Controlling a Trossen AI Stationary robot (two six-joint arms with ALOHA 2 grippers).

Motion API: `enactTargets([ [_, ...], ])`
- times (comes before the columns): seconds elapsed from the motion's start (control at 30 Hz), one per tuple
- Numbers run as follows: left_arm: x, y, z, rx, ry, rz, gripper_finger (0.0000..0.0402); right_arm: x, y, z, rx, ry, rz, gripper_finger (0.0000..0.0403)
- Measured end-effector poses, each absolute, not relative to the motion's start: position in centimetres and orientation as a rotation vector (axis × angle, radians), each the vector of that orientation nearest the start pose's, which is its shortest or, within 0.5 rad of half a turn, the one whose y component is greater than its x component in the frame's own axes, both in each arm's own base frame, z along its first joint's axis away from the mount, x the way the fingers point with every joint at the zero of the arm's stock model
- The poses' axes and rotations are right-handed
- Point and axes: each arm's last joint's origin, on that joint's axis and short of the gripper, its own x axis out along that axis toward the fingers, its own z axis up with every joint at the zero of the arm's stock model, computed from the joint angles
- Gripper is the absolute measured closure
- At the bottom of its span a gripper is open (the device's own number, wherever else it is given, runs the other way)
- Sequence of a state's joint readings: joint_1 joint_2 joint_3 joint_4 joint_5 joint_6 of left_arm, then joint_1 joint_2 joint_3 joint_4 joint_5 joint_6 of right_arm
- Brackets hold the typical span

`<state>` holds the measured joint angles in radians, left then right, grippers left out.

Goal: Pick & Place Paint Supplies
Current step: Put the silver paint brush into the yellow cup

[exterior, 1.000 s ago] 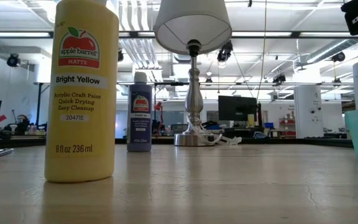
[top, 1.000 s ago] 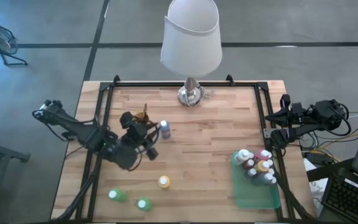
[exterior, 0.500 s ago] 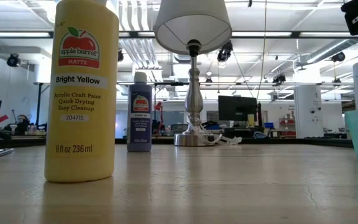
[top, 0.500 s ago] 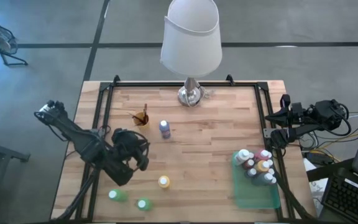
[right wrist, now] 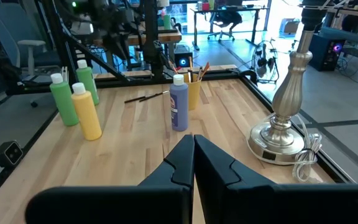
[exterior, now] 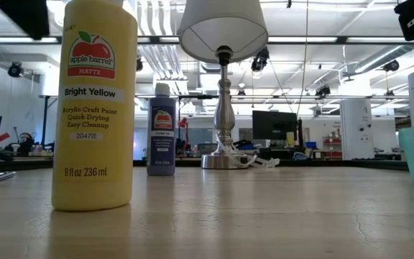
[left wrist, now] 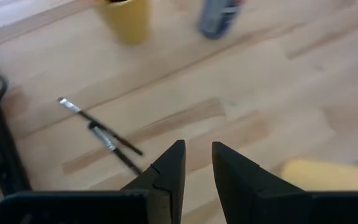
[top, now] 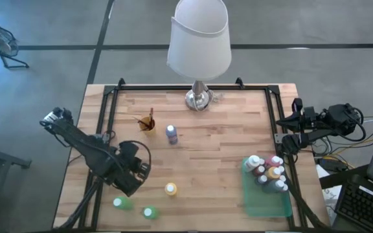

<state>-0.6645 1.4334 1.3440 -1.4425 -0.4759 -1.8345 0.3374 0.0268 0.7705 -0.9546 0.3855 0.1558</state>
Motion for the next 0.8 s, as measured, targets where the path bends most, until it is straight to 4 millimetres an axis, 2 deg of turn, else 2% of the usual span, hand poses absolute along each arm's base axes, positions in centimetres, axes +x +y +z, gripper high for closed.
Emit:
enactTargets([
  [0.13, 19.1, -13.3, 28.7, -0.778, 0.878, 1.029, 0.0317, -0.7, -1.4, 30.1, 0.081, 0.193, -0.063, 0.0394],
  [0.33, 17.8, -12.4, 24.1, -0.792, 0.85, 1.216, 0.0317, -0.8, -1.4, 30.1, 0.081, 0.193, -0.063, 0.0394],
  [0.53, 16.8, -11.6, 20.3, -0.839, 0.813, 1.301, 0.0317, -0.8, -1.4, 30.1, 0.081, 0.193, -0.063, 0.0394],
  [0.8, 16.0, -9.9, 17.0, -0.903, 0.802, 1.421, 0.0291, -0.8, -1.4, 30.1, 0.081, 0.193, -0.063, 0.0394],
])
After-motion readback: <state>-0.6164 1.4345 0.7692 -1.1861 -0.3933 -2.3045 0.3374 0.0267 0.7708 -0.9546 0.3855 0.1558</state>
